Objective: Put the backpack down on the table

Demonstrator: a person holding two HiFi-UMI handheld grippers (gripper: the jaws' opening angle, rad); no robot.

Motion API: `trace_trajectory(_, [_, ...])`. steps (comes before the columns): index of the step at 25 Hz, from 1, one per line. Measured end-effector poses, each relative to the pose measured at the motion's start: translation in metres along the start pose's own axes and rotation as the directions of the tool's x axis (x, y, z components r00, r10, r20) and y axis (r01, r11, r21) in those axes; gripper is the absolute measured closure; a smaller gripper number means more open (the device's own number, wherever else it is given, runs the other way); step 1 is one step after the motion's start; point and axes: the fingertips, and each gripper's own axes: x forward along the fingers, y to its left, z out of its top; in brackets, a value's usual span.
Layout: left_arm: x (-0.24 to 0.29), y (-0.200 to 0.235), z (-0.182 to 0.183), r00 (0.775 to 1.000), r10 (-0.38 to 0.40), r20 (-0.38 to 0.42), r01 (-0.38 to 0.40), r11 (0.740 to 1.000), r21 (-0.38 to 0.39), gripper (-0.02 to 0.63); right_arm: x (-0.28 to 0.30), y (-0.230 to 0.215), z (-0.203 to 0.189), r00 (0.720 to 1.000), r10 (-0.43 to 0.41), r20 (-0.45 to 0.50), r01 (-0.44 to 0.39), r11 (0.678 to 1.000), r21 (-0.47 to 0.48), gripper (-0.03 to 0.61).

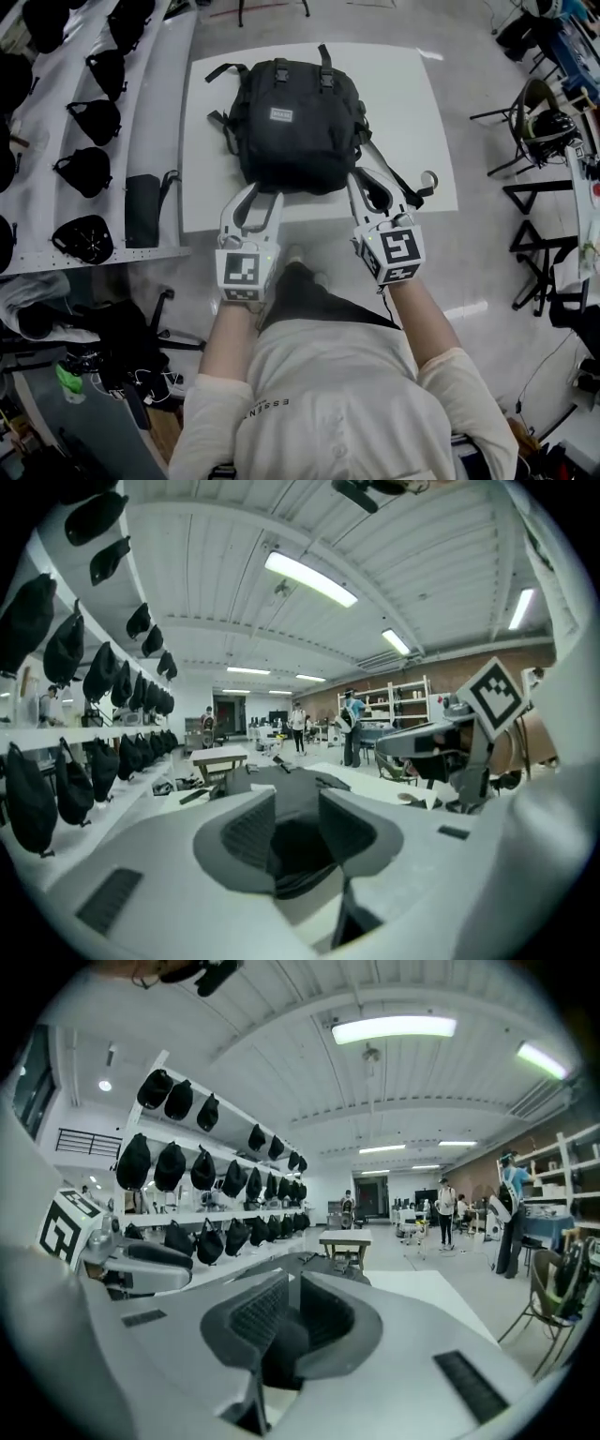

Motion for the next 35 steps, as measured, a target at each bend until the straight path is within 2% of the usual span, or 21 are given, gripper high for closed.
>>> trace_trajectory(3, [-0.011,-0.005,0.024,0.999,-0.002,0.051,0.001,1.0,0.018,0.558,-0.011,-0.001,0.024,0.998,-0.002,0.063,0.002,1.0,-0.004,0.557])
trace_trajectory(6, [-0.019,-0.005,0.045,0.996,-0.002,0.09,0.001,1.0,0.006,0.608,-0.022,0.004,0.042,0.993,0.031,0.114,-0.027,0.999,-0.036,0.564])
trace_trajectory(12, [-0.028,-0.008,0.072,0.992,0.002,0.127,-0.012,0.997,0.081,0.612,-0.039,0.009,0.066,0.982,0.068,0.175,-0.05,0.993,-0.103,0.565])
trace_trajectory(23, [-0.035,-0.008,0.094,0.988,-0.009,0.156,-0.008,0.994,0.108,0.611,-0.048,0.021,0.081,0.969,0.123,0.214,-0.089,0.983,-0.162,0.565])
trace_trajectory(30, [-0.034,-0.013,0.101,0.986,-0.043,0.164,0.022,0.991,0.129,0.611,-0.042,0.022,0.08,0.971,0.122,0.207,-0.089,0.983,-0.162,0.565])
trace_trajectory(33, [-0.034,-0.014,0.1,0.988,-0.041,0.15,0.015,0.986,0.165,0.611,-0.045,0.019,0.079,0.97,0.115,0.215,-0.084,0.986,-0.145,0.565])
trace_trajectory(35, [-0.035,-0.014,0.101,0.988,-0.035,0.152,0.014,0.99,0.142,0.611,-0.047,0.017,0.079,0.971,0.108,0.212,-0.081,0.988,-0.131,0.565])
